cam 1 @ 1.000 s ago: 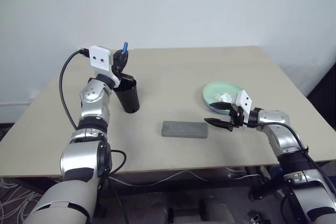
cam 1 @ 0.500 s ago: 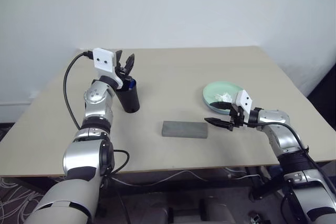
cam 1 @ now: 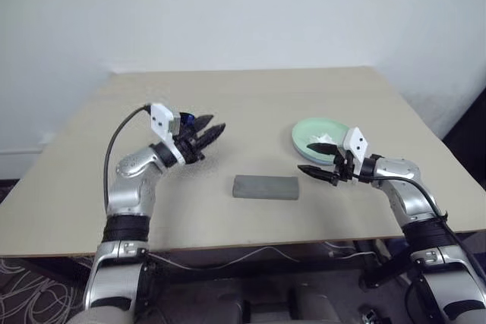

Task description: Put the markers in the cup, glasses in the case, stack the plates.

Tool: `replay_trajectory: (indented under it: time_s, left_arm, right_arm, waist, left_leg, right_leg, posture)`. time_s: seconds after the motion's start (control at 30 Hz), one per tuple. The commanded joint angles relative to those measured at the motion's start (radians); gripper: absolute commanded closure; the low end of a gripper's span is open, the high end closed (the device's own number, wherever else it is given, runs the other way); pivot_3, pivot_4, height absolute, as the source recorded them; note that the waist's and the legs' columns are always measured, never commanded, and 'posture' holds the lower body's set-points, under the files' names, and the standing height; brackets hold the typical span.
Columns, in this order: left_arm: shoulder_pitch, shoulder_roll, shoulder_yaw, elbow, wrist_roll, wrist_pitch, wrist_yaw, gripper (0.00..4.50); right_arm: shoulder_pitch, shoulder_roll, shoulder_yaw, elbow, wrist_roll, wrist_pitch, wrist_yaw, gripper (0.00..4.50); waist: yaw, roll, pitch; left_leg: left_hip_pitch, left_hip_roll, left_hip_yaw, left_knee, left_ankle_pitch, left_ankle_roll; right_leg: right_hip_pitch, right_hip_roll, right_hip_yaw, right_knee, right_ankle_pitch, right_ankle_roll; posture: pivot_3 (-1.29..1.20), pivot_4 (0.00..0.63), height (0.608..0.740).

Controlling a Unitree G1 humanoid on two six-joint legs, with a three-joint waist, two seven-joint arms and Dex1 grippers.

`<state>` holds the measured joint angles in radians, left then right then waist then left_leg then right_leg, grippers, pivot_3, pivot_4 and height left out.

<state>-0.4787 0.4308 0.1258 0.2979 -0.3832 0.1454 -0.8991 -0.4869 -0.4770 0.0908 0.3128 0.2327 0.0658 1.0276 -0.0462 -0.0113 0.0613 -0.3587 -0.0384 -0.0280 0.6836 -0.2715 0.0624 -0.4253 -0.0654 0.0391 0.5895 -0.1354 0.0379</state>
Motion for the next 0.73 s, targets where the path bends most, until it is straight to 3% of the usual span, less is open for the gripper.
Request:
replay_trajectory:
  time_s: [0.03,0.37,0.73]
  left_arm:
    - [0.034,0.020,-0.034,-0.078,0.031,-0.008,-0.010,2.31]
    - [0.136,0.011,-0.080,-0.079,0.094,-0.058,0.021,2.31]
    - [0.219,0.021,-0.040,-0.074,0.100,-0.072,0.090,2.31]
  right_arm:
    - [0.028,-0.025,-0.044,-0.068,0.025,0.006,-0.006,1.12]
    - [0.131,-0.129,-0.121,-0.119,0.048,0.055,0.000,1.12]
    - [0.161,-0.125,-0.129,-0.142,0.042,0.079,-0.038,1.12]
  waist:
    - [0.002,0.000,0.000]
    - [0.002,0.000,0.000]
    - [0.000,0.000,0.000]
  left_leg:
    - [0.000,0.000,0.000,0.000,0.000,0.000]
    - [0.000,0.000,0.002,0.000,0.000,0.000]
    - [0.001,0.003,0.009,0.000,0.000,0.001]
  right_leg:
    - [0.000,0.000,0.000,0.000,0.000,0.000]
    - [-0.001,0.000,0.001,0.000,0.000,0.000]
    - [-0.001,0.000,0.002,-0.001,0.000,0.000]
  posture:
    - [0.00,0.000,0.740]
    - [0.00,0.000,0.740]
    - [0.00,0.000,0.740]
